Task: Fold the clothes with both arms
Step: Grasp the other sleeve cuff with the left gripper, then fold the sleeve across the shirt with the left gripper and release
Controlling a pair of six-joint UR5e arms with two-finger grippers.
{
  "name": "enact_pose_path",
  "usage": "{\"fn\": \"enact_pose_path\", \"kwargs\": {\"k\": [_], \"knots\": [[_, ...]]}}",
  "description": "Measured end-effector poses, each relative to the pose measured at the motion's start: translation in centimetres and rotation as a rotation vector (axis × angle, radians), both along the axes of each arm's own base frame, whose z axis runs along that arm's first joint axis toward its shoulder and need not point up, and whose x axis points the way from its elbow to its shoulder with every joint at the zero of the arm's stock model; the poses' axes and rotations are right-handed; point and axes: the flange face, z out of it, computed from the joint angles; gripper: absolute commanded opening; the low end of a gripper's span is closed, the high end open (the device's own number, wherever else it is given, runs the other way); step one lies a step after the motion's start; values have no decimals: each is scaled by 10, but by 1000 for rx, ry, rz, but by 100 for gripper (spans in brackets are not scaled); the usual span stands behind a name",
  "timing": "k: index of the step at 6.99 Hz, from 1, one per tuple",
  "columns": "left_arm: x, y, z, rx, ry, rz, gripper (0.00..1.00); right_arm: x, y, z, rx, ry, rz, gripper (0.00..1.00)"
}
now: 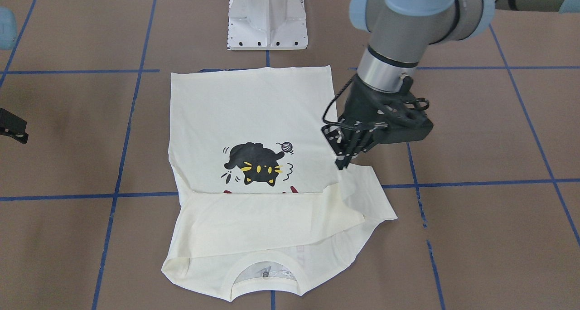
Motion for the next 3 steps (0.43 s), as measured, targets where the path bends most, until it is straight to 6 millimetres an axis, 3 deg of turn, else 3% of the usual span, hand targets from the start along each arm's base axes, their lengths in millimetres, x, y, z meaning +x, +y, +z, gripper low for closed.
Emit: {"fn": "enact_pose_path", "kwargs": {"k": [1, 2, 3], "knots": [[61, -29, -44, -43, 80, -12, 0, 0, 0, 1, -3, 0, 1, 100], [111, -42, -50, -60, 134, -15, 0, 1, 0, 2, -5, -1, 2, 100], [148, -42, -42, -58, 147, -24, 0, 0, 1, 2, -8, -3, 3, 100]]}}
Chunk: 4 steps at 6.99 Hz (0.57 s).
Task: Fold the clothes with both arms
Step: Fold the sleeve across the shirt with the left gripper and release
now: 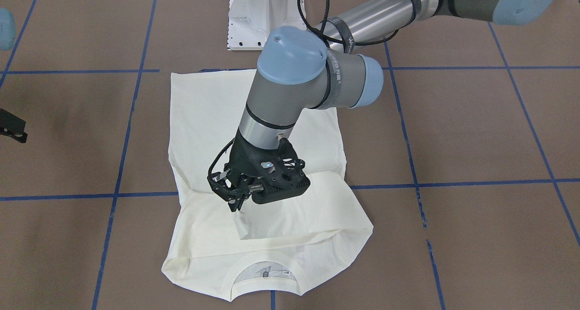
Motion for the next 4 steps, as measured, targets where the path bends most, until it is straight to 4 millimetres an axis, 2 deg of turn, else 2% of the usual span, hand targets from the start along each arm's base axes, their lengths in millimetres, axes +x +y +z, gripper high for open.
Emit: {"fn": "enact_pose_path", "kwargs": {"k": [1, 2, 3, 4], "knots": [[26, 8, 4, 6, -4, -8, 0, 0, 0, -1, -1, -3, 1, 100], [51, 18, -1, 13, -11, -15, 60, -1, -1, -1, -1, -4, 1, 100], [79, 30, -9, 26, -8, -34, 100, -1, -1, -1, -2, -4, 0, 100], [103, 44, -12, 43, 18, -50, 100, -2, -2, -1, -2, -4, 0, 100]]}}
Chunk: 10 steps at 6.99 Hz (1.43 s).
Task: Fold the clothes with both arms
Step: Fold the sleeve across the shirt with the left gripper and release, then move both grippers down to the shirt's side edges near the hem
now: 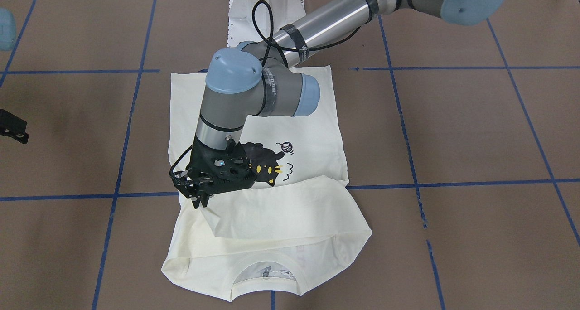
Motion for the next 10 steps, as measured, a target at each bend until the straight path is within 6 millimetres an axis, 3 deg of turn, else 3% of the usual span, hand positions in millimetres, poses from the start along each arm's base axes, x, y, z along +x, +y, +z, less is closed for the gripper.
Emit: {"fn": "enact_pose_path", "kwargs": {"k": [2, 4, 5, 6, 8, 10], "knots": [[20, 17, 1, 53, 42, 7, 100, -1, -1, -1, 2, -1, 0, 100], [13, 26, 21, 109, 7, 66, 100, -2, -1, -8, 14, -7, 0, 100], [-1, 38, 35, 121, -32, 115, 100, -4, 1, -16, 25, -17, 8, 100], [-22, 54, 50, 137, -85, 153, 100, -18, 7, -28, 21, -35, 31, 100], [-78, 91, 100, 185, -184, 208, 100, -83, 37, -60, -12, -97, 117, 100], [-158, 143, 150, 265, -280, 270, 100, -150, 96, -78, -47, -143, 191, 100]]}}
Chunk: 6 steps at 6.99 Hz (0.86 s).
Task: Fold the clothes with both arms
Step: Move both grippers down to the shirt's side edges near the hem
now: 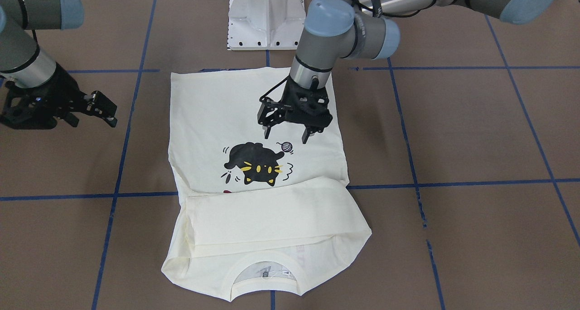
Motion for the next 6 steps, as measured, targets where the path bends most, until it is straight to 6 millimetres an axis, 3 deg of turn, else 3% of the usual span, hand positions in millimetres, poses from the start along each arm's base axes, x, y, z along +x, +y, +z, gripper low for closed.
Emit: {"fn": "enact_pose_path", "kwargs": {"k": [2, 3, 4, 5, 6], "knots": [[-71, 46, 38, 46, -39, 32, 100, -79, 91, -13, -23, 9, 45, 100], [-86, 56, 45, 55, -46, 38, 100, -121, 139, -15, -19, 19, 60, 100], [-92, 59, 48, 58, -48, 40, 100, -146, 176, -12, -16, 27, 71, 100], [-93, 61, 48, 60, -48, 40, 100, -157, 196, -7, -19, 34, 68, 100], [-94, 61, 47, 61, -47, 40, 100, -162, 204, -1, -24, 44, 66, 100]]}}
